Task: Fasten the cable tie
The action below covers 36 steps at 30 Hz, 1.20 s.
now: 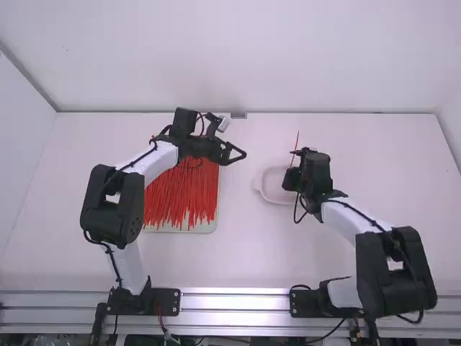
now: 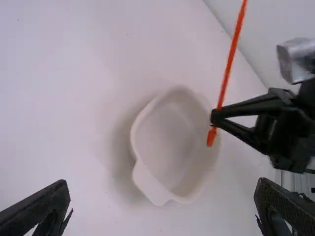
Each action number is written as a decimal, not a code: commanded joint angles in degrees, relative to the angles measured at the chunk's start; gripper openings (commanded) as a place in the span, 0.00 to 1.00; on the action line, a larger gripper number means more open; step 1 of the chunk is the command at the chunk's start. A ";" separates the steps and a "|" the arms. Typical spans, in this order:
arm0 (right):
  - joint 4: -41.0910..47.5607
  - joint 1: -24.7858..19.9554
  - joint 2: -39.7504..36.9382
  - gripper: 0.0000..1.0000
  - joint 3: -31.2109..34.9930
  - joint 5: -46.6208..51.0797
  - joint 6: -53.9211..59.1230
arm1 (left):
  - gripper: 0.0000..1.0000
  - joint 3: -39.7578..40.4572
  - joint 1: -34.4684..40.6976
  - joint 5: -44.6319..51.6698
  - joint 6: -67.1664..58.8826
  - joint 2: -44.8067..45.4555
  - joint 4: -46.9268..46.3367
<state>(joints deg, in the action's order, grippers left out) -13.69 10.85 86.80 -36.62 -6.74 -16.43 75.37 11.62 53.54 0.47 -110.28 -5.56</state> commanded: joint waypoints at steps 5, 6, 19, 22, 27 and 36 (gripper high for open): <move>-4.90 0.07 7.93 0.00 0.61 -0.55 -2.01 | 0.99 1.07 -0.35 1.44 -1.44 -0.50 -0.20; -5.25 0.07 8.13 0.00 0.61 -0.72 -1.95 | 0.99 1.07 -0.35 1.44 -1.38 -0.50 -0.07; -4.33 0.02 6.34 0.99 0.59 -0.92 -1.79 | 0.99 1.07 -0.37 0.96 -1.66 -0.50 0.00; -1.88 0.02 3.56 0.99 0.59 -0.85 -1.79 | 0.99 1.07 -0.37 1.01 -1.79 -0.48 -0.26; 7.30 0.00 -5.97 0.98 0.59 -0.48 -1.75 | 0.99 1.07 -0.37 -3.15 -2.51 1.88 -3.56; 19.54 0.02 -21.29 0.98 0.61 -0.52 -1.79 | 0.99 1.07 -0.37 -13.90 -3.28 9.31 -14.32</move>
<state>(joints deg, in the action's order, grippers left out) 4.93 10.85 68.38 -36.25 -7.31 -18.00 75.37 11.62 43.77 -1.83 -105.38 -18.96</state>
